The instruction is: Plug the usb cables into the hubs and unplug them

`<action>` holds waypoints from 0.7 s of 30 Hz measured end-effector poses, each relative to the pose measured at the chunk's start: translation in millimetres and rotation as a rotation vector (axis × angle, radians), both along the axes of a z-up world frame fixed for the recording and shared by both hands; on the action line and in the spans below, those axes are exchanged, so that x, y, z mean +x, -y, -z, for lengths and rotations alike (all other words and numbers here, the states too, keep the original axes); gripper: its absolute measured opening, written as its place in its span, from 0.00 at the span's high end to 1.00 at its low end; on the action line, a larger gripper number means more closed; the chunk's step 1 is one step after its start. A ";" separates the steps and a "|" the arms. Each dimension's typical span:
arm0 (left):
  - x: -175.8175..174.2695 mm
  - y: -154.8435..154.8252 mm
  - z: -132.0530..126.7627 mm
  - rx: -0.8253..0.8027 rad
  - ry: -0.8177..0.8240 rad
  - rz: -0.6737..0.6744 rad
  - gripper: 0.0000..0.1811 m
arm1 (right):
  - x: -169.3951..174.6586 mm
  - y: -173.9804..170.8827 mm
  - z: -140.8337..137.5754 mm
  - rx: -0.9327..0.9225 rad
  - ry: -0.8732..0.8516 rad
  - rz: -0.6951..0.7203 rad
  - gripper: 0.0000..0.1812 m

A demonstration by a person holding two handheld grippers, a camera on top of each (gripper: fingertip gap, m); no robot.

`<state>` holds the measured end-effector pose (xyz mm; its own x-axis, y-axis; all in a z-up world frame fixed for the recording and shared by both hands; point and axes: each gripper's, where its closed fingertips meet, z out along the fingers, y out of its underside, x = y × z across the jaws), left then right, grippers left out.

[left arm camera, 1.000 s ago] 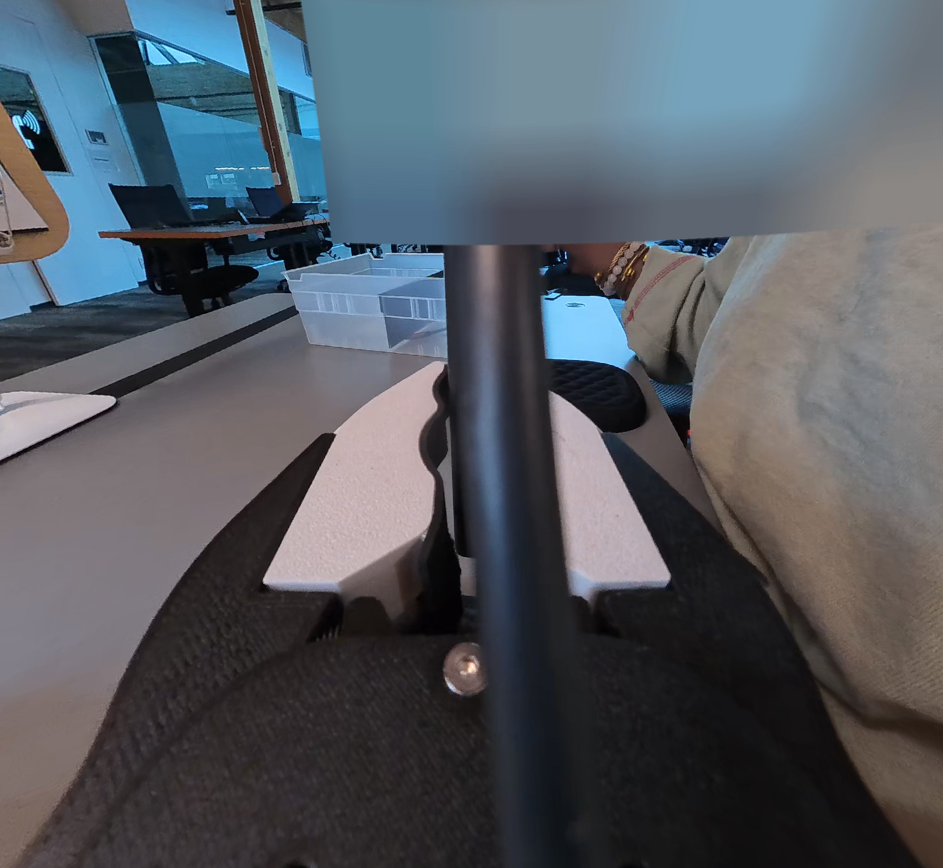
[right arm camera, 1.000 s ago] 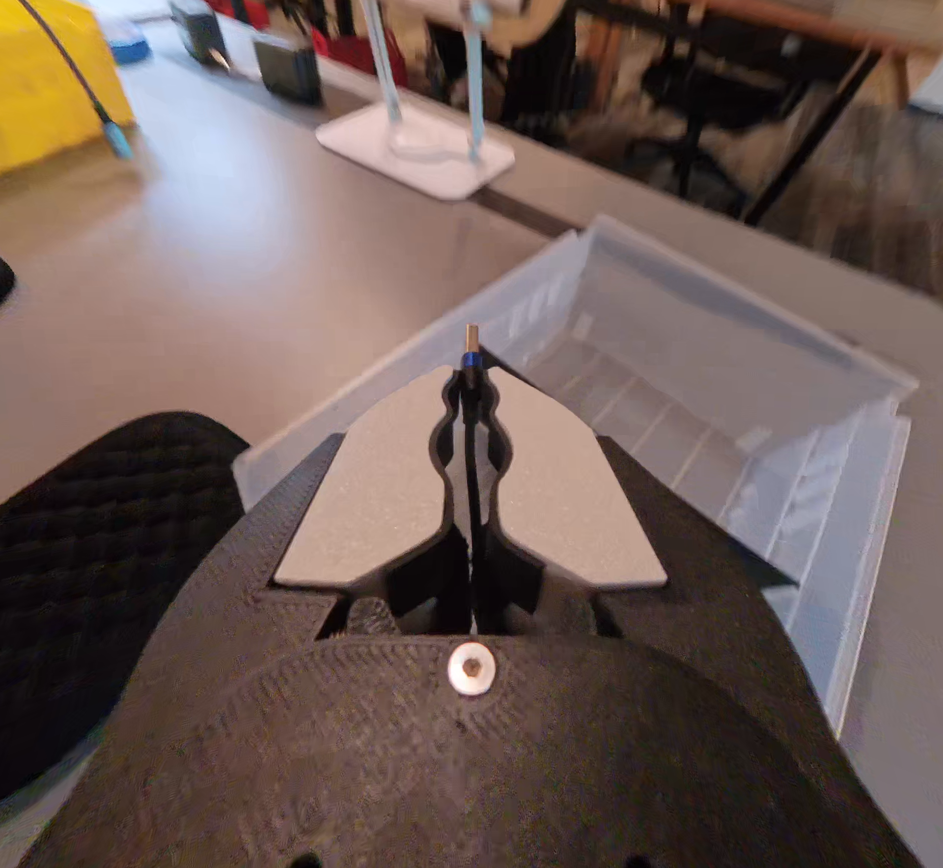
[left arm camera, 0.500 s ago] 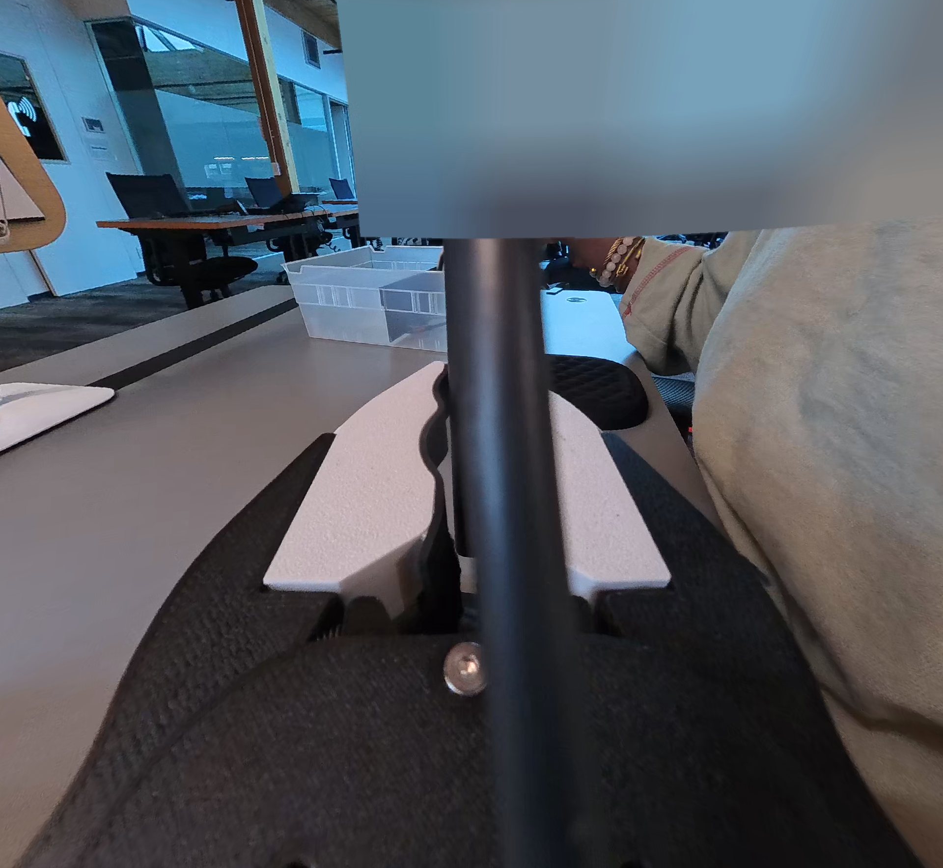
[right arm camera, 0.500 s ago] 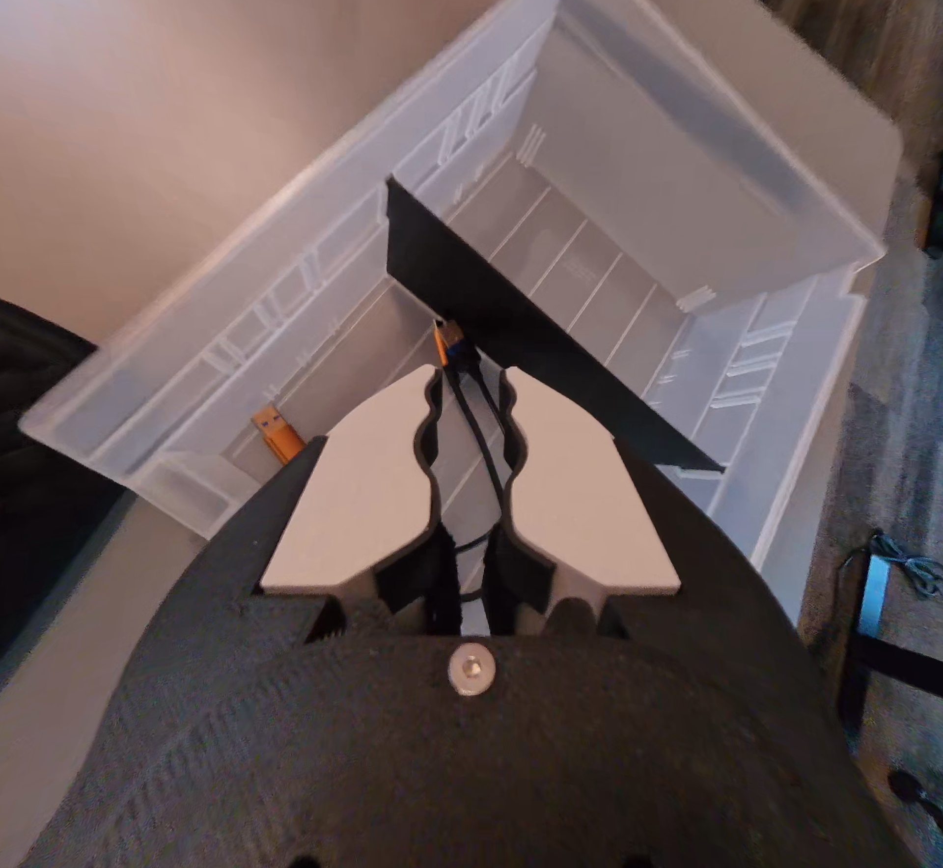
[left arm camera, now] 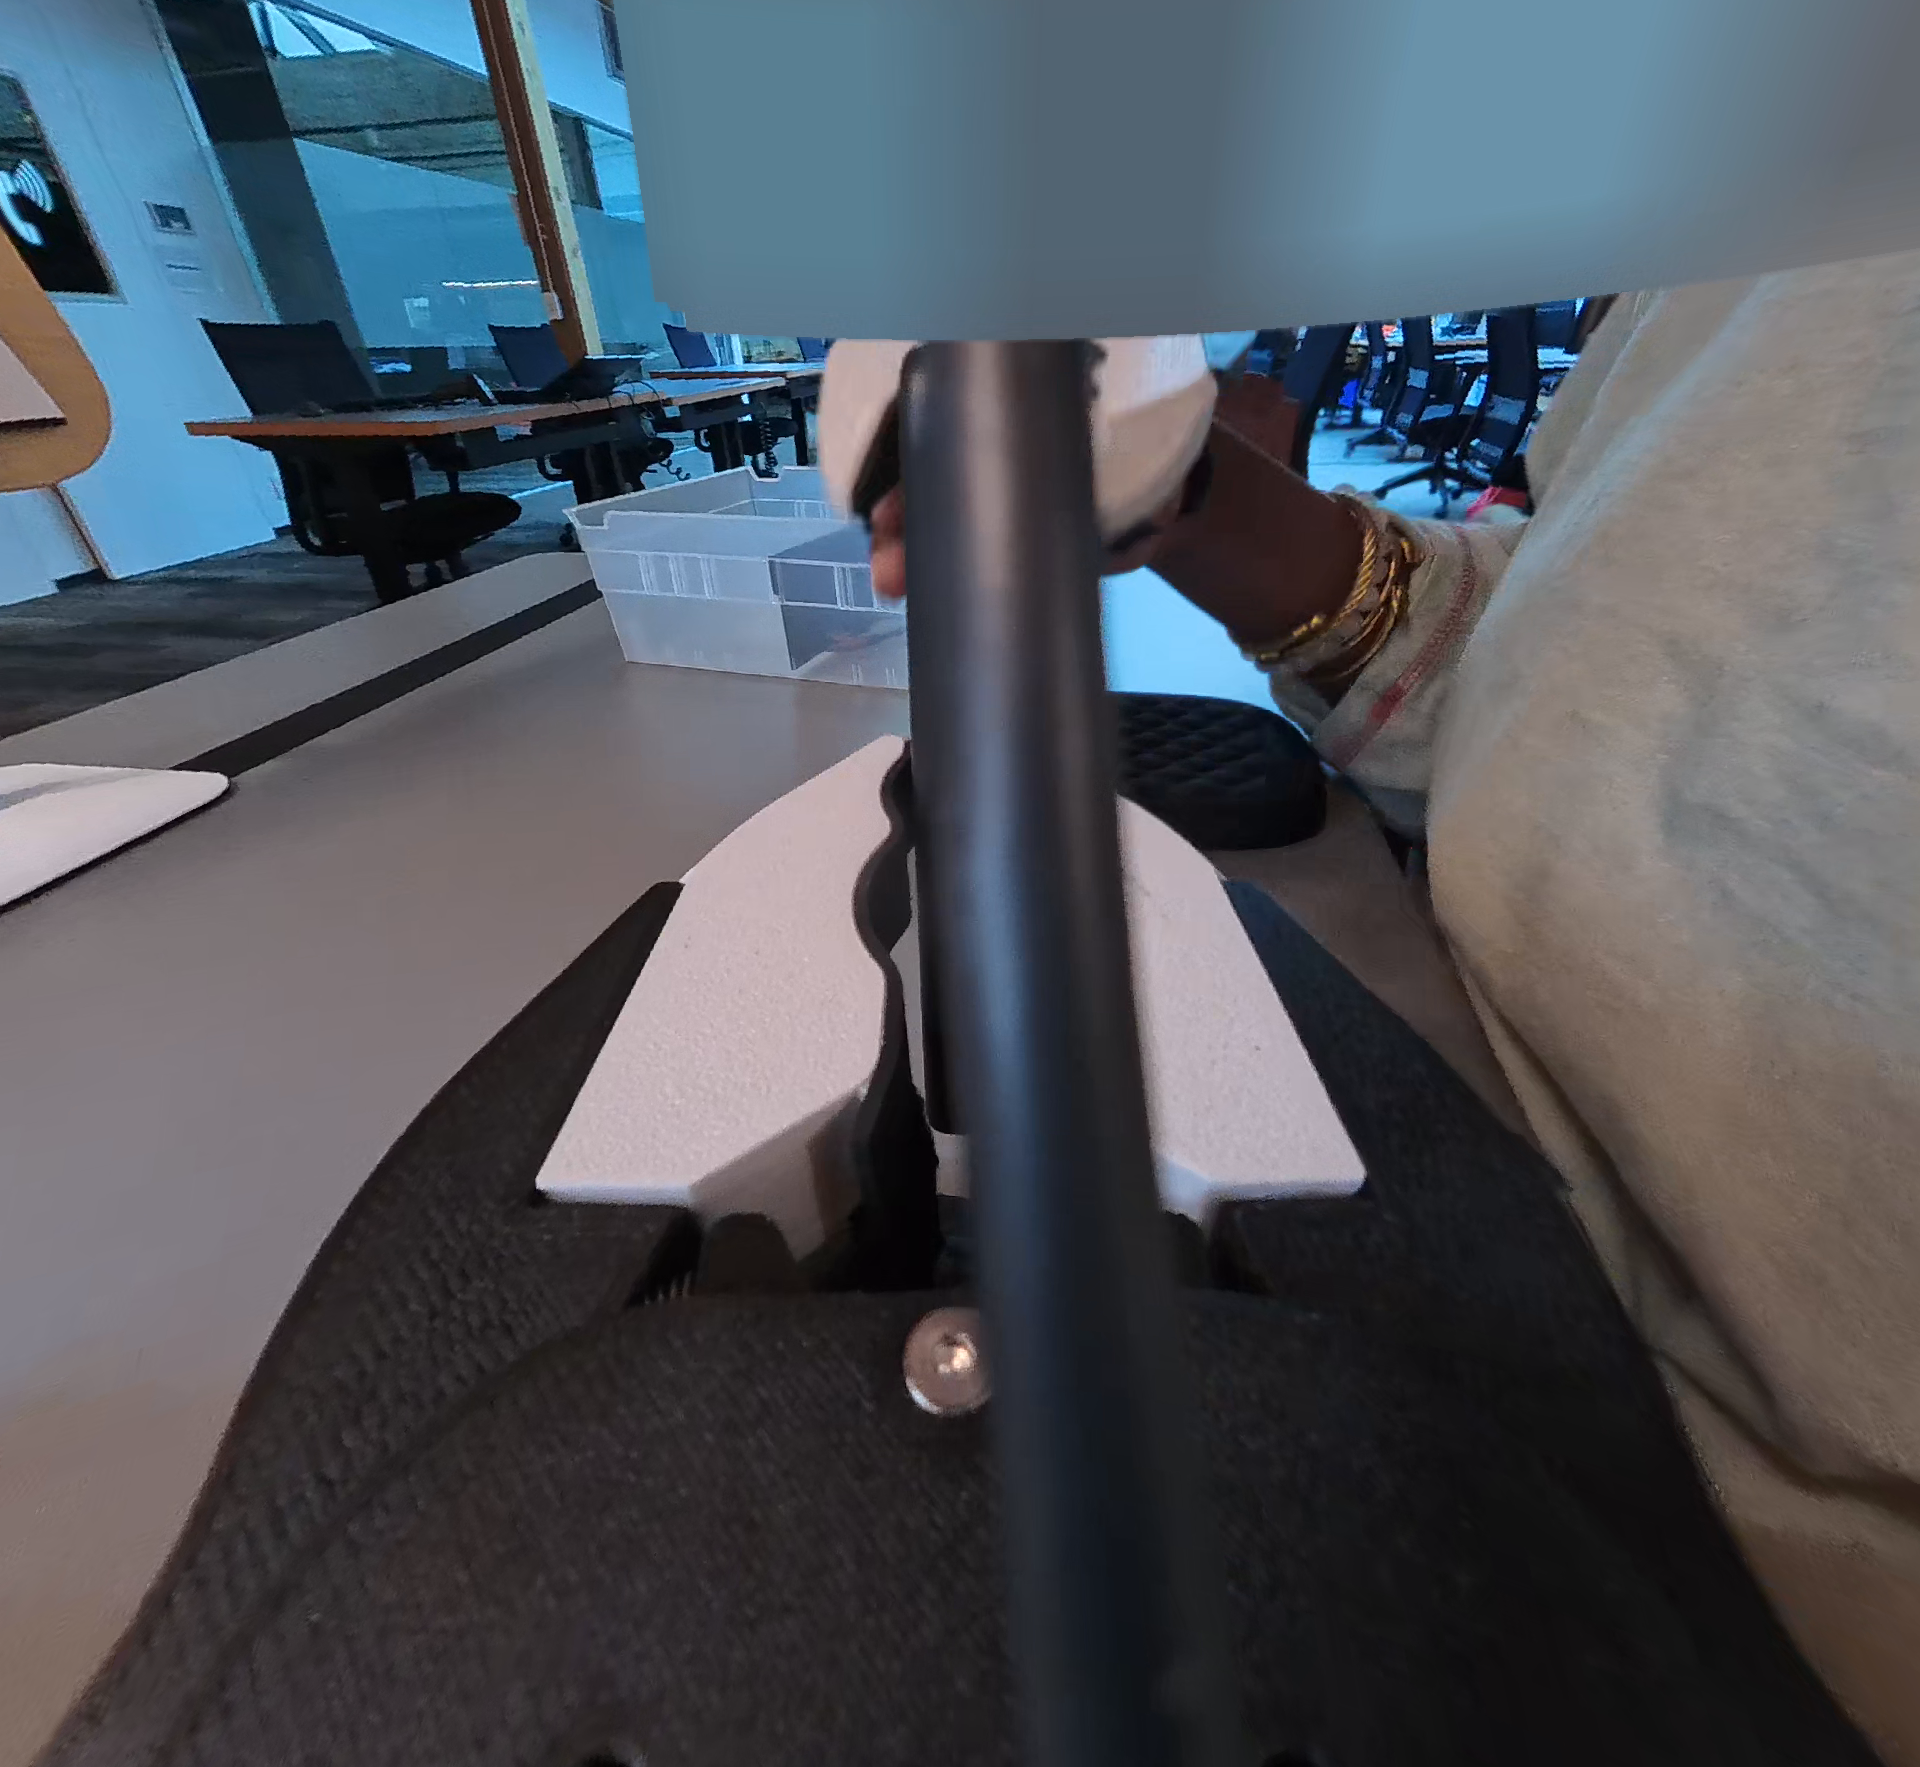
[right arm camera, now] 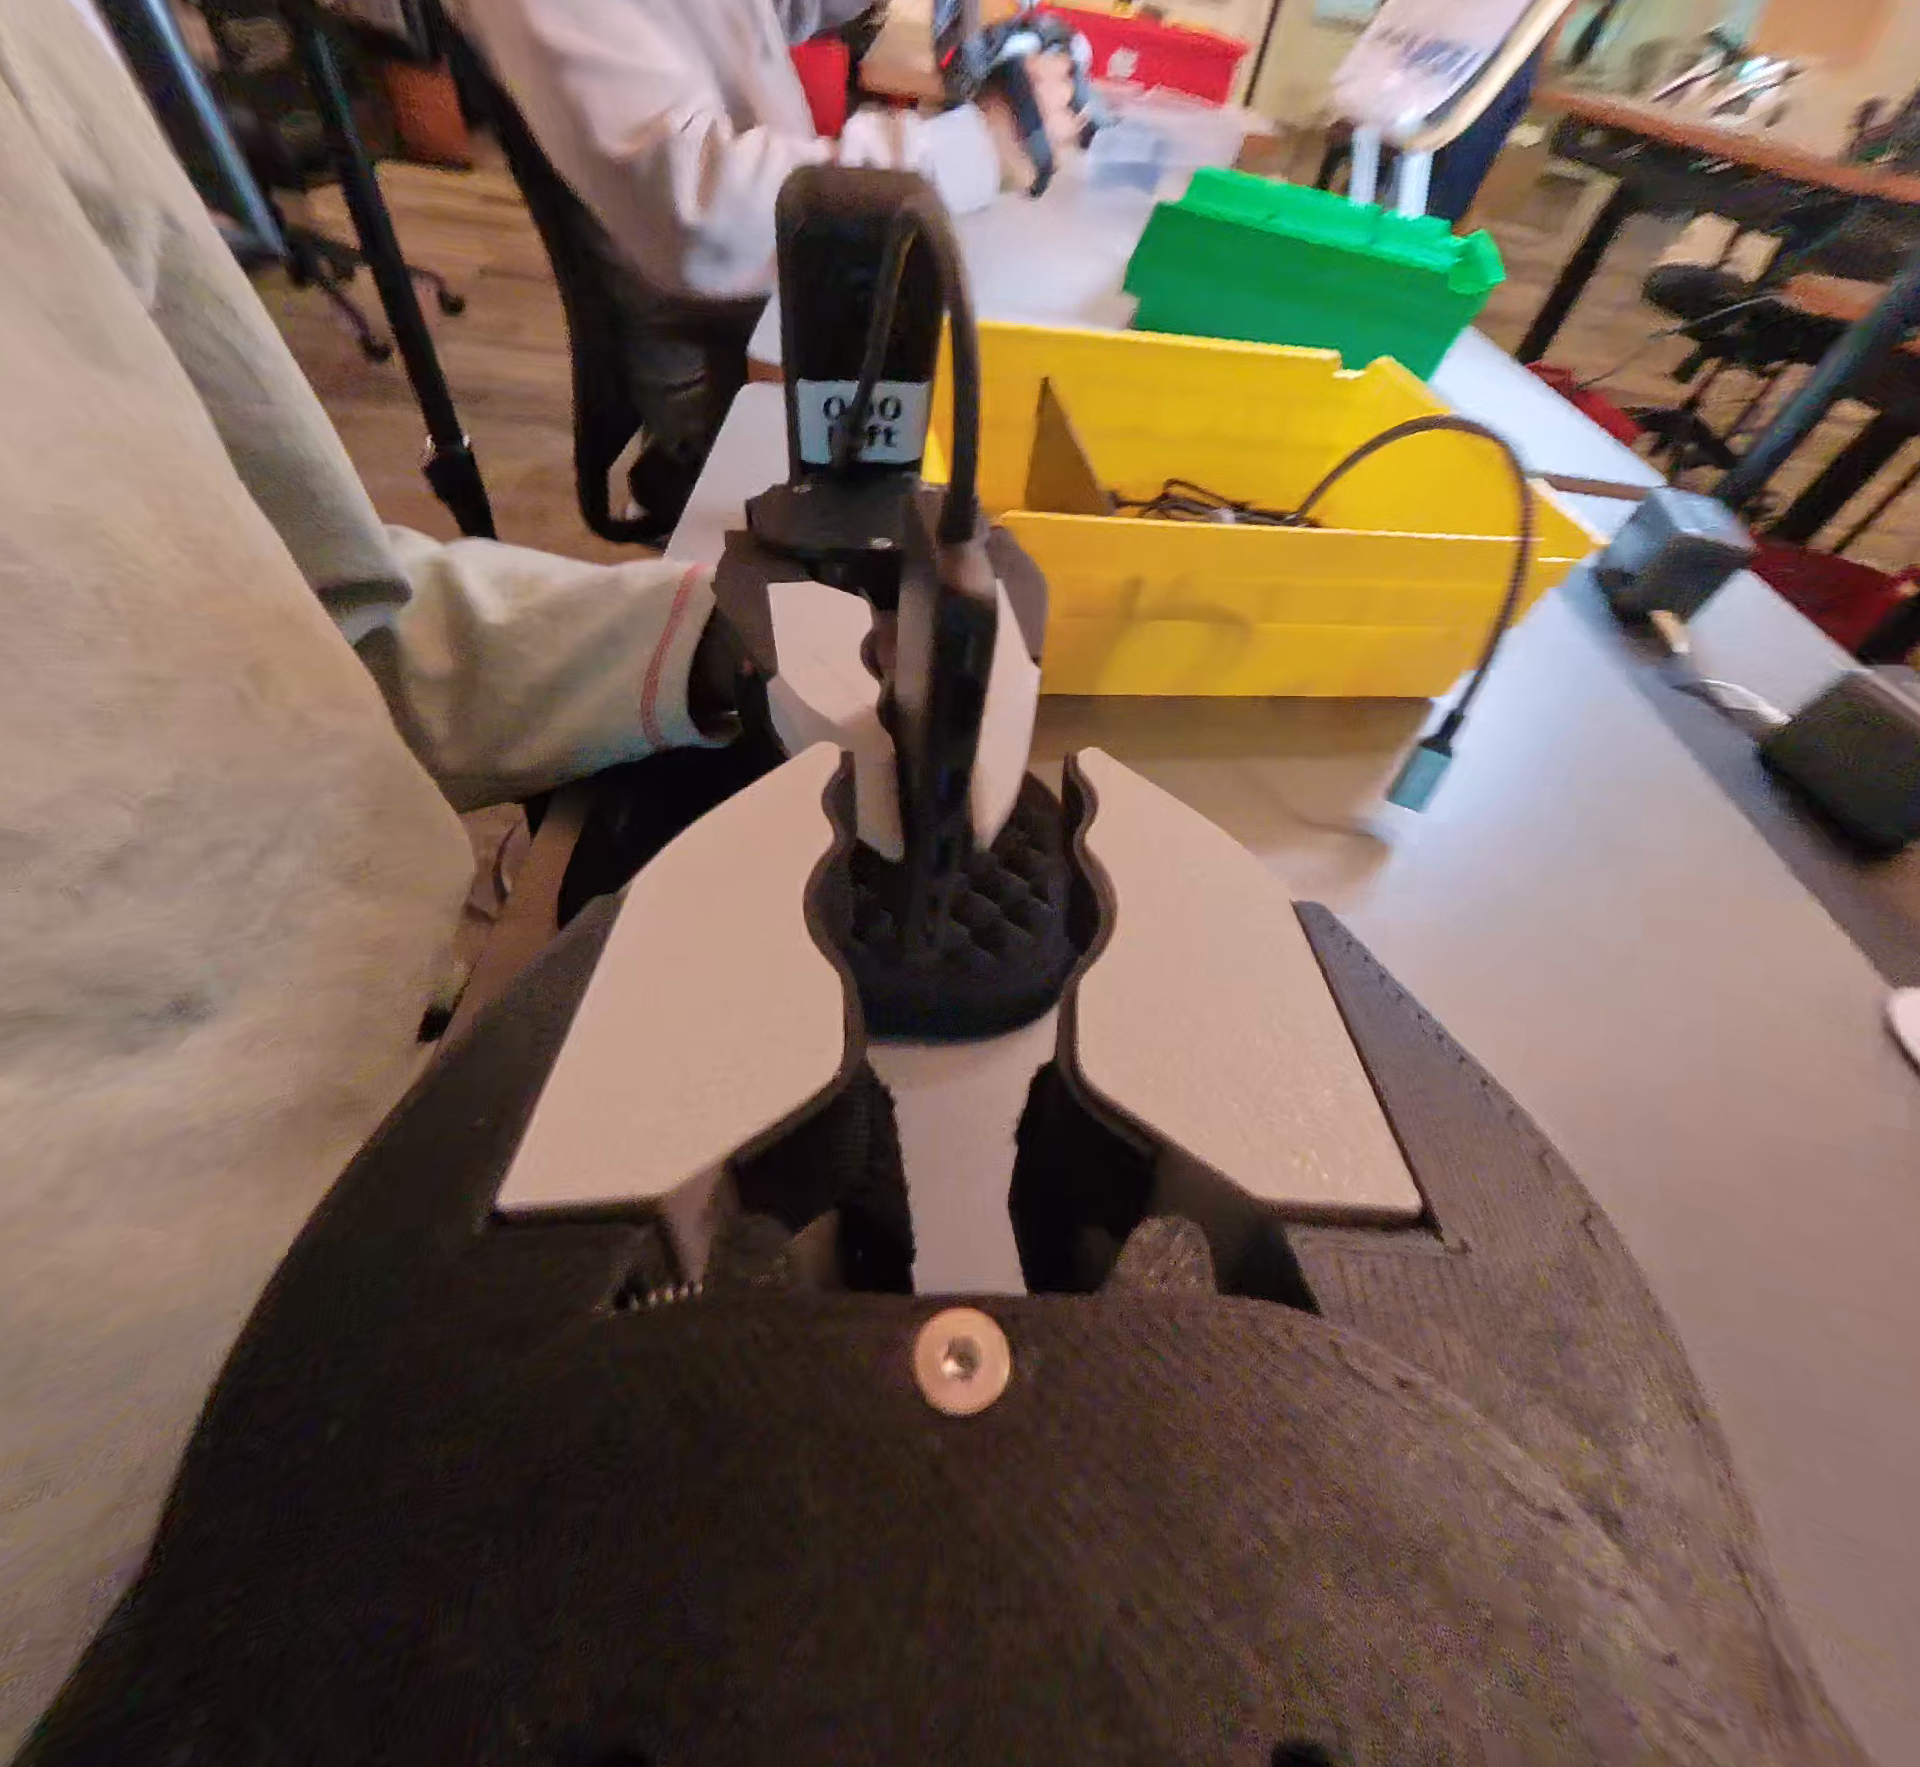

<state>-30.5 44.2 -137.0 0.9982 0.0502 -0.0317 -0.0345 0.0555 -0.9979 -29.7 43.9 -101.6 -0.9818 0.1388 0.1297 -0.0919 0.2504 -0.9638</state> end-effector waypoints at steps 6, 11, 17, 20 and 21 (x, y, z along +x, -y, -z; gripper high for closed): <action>2.7 -2.6 2.9 -0.022 -0.022 0.006 0.93 | 3.0 36.8 18.5 0.022 -0.106 -0.075 0.93; -7.1 5.6 -7.5 0.057 0.000 -0.065 0.83 | 1.7 24.4 -11.8 -0.144 -0.140 -0.051 0.93; -16.2 11.2 -11.8 0.098 0.022 -0.131 0.75 | -28.2 -46.8 -74.8 -0.300 -0.227 0.193 0.93; -17.6 10.9 -11.2 0.093 0.025 -0.141 0.75 | -48.3 -103.0 -101.1 -0.256 -0.321 0.384 0.93; -17.9 11.0 -11.3 0.093 0.026 -0.143 0.75 | -55.6 -124.4 -109.0 -0.223 -0.349 0.457 0.93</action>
